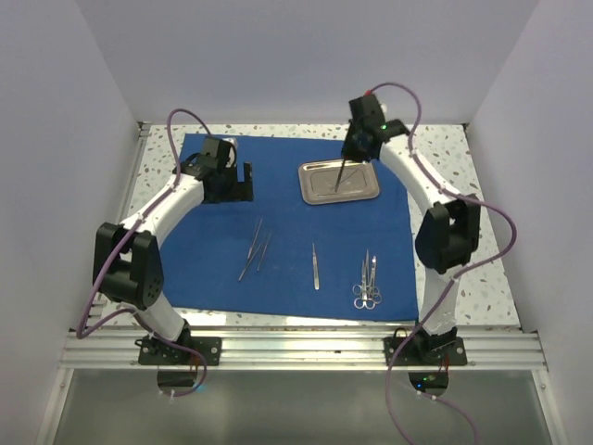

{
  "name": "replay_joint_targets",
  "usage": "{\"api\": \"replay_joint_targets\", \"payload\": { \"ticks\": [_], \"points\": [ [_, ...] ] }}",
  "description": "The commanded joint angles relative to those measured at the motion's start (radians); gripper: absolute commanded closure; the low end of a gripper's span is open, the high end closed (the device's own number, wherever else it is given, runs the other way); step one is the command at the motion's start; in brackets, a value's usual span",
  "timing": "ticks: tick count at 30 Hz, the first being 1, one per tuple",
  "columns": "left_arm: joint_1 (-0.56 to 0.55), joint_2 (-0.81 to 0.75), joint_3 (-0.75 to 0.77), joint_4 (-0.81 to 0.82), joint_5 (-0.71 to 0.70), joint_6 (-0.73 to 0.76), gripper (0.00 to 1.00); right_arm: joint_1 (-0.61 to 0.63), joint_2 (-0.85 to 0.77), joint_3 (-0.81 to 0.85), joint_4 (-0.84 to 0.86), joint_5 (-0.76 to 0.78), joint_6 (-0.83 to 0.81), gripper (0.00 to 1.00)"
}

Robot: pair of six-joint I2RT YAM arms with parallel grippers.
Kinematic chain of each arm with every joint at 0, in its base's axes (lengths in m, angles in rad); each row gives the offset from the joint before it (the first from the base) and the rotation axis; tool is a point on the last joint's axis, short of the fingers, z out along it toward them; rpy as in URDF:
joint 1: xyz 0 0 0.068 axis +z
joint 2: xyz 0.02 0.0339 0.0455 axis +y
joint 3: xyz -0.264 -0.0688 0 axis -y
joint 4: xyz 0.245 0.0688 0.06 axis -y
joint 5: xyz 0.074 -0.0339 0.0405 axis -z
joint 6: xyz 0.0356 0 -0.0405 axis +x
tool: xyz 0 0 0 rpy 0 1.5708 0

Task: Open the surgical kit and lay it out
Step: Pick up the medical item from the container, then place the medical item in the surgical kit.

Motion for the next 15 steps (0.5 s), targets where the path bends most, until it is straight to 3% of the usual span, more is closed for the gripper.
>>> {"api": "replay_joint_targets", "payload": {
  "ticks": [1,6,13,14,15],
  "points": [
    [0.008,-0.036,0.034,0.038,0.016,-0.004,0.01,0.137,-0.130,-0.261,0.161,-0.098,-0.038,1.00],
    [0.008,-0.056,0.056,0.040,0.002,0.002,0.00,0.283,-0.242,-0.587,0.276,-0.133,-0.043,1.00],
    [0.008,-0.081,0.024,0.046,0.007,0.004,0.00,0.348,-0.242,-0.706,0.309,-0.142,-0.038,1.00],
    [0.008,-0.084,0.019,0.046,0.008,0.002,0.00,0.349,-0.241,-0.703,0.290,-0.142,-0.037,0.74],
    [0.008,-0.090,0.017,0.046,0.010,0.001,0.00,0.348,-0.242,-0.701,0.283,-0.141,-0.037,0.57]
  ]
}}
